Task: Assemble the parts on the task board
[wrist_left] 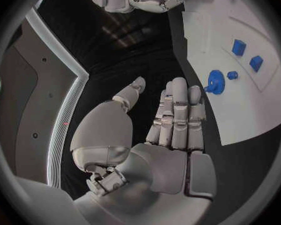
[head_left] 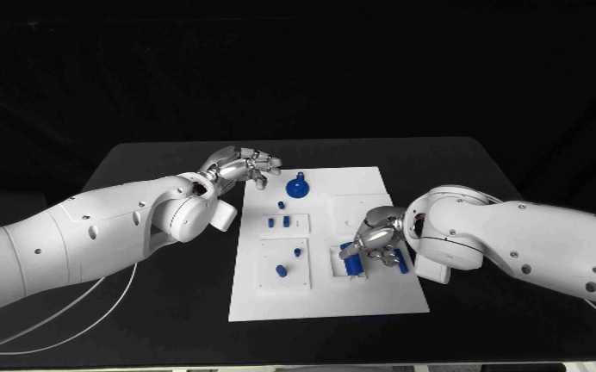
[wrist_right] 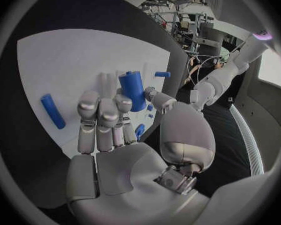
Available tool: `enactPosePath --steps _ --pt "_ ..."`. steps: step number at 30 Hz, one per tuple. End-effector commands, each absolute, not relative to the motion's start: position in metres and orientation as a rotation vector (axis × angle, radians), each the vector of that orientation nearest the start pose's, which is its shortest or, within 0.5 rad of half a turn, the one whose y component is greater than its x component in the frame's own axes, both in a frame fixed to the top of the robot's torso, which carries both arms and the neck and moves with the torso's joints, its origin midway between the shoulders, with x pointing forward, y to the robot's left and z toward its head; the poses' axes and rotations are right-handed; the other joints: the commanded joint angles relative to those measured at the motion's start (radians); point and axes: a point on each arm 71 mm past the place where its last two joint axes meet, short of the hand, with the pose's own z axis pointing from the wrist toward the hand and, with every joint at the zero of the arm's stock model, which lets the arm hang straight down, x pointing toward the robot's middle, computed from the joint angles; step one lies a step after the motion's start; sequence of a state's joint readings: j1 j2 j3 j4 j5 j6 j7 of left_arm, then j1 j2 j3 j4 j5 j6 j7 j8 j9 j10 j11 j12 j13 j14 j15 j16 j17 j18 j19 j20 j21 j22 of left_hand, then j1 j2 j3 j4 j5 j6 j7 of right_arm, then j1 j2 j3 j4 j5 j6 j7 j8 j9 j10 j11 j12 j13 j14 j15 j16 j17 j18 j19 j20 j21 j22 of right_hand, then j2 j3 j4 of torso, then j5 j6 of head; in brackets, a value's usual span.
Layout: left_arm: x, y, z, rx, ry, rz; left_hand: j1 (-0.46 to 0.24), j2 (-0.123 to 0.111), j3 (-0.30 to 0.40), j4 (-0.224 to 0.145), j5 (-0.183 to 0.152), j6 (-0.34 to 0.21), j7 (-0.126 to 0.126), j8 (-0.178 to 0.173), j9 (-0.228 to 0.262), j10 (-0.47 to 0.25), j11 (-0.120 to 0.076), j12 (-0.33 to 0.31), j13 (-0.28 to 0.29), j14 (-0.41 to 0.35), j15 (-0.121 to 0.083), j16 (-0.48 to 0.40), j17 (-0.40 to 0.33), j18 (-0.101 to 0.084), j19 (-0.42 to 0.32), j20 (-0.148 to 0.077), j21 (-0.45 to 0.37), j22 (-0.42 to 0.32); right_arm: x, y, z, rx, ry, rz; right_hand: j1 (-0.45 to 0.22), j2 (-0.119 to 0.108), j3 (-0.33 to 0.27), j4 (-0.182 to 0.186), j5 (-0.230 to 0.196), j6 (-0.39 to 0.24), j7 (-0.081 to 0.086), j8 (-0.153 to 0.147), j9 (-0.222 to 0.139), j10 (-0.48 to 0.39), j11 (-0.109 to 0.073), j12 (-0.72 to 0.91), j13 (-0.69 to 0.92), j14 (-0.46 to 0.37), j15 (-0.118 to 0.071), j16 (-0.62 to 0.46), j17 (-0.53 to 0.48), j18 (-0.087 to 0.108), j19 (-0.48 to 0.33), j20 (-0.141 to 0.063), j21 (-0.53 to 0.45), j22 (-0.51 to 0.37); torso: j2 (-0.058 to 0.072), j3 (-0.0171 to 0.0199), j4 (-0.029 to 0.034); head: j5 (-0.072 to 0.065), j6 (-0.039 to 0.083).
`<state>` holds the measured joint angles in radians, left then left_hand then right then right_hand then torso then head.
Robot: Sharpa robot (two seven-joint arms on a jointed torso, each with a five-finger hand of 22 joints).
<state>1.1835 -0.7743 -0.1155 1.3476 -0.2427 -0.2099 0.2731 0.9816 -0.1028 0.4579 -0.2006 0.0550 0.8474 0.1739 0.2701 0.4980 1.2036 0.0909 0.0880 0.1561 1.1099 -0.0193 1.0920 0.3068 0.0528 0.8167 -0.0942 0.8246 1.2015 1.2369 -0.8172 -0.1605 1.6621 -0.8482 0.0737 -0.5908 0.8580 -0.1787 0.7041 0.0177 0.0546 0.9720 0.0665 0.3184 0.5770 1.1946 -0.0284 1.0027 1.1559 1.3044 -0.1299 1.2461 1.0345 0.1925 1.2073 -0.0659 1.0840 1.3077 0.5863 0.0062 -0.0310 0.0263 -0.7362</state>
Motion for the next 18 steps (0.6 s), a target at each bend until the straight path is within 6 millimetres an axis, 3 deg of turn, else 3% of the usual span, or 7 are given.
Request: enactPosePath --steps 1,18 --pt "0.5022 0.2170 -0.2290 -0.927 1.695 -1.372 0.001 0.012 -0.005 -0.001 0.003 -0.005 -0.001 0.006 -0.001 -0.003 0.003 0.001 -0.001 0.002 0.002 -0.007 0.001 0.008 0.002 -0.021 -0.005 0.002 0.4260 -0.1664 -0.2466 0.239 2.542 0.529 -0.008 -0.002 -0.004 -0.002 -0.005 0.061 0.015 -0.005 -0.001 0.002 -0.002 -0.004 0.000 -0.001 -0.004 -0.005 0.002 0.069 -0.003 0.007 0.004 0.016 0.001 0.0010 -0.0001 0.001 0.000" --pt "0.5020 0.2174 -0.2290 -0.927 1.696 -1.372 0.000 0.013 -0.006 -0.001 0.003 -0.005 -0.001 0.006 -0.002 -0.003 0.003 0.001 -0.002 0.002 0.002 -0.007 0.002 0.008 0.002 -0.021 -0.006 0.002 0.4293 -0.1638 -0.2527 0.219 2.538 0.501 -0.019 -0.003 -0.006 0.000 -0.005 0.063 0.015 -0.006 -0.001 0.003 -0.002 -0.004 0.000 -0.001 -0.004 -0.006 0.002 0.069 -0.004 0.006 0.005 0.015 0.001 0.0012 -0.0005 0.002 -0.002"
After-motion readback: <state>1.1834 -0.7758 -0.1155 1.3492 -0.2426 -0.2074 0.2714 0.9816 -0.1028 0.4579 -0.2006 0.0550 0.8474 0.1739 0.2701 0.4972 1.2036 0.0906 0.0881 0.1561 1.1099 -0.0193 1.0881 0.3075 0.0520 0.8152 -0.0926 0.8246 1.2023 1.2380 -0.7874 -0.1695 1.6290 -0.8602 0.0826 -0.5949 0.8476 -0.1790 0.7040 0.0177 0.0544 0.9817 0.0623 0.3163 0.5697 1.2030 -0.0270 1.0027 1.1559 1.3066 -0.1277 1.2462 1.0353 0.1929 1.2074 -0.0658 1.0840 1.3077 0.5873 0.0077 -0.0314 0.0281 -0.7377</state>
